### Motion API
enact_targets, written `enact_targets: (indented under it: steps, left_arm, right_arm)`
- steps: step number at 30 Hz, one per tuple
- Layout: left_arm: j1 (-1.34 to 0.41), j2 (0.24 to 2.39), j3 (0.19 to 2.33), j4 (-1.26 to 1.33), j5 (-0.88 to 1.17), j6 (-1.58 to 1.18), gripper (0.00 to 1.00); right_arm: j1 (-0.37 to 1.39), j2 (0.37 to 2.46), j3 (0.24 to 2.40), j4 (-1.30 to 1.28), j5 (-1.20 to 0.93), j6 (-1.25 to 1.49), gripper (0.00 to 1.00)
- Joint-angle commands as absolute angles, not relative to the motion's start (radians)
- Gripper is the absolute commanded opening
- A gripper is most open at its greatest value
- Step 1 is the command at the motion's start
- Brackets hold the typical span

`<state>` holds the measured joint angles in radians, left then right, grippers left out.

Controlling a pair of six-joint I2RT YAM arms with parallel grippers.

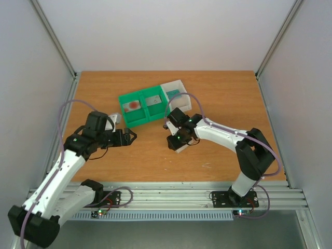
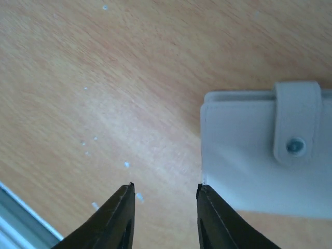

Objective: Take the credit cards out of the card holder

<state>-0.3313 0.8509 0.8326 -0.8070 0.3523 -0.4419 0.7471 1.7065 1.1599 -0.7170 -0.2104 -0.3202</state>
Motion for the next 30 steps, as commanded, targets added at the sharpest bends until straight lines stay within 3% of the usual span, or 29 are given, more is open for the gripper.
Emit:
enact_targets:
  steps: [1,11,15,30]
  left_arm:
    - [-0.33,0.948,0.869,-0.802,0.418,-0.442,0.85]
    - [-0.382,1.056,0.923,-0.738,0.509,-0.419,0.78]
    - [-0.388,1.07,0.913,-0.743,0.511,-0.417,0.77]
    - [-0.393,1.009,0.788,-0.686,0.508,-0.466,0.77]
  right_arm:
    - [0.74,1.587,1.13,-0.744,-0.245,-0.21,0.36]
    - [0.554,1.554,1.001,-0.626,-0.265,0.158,0.38]
    - [0.488,1.544,0.994,-0.591,-0.226,0.2,0.45]
    - [0.462,1.765,0.996,-0.38,-0.272,0.27,0.51]
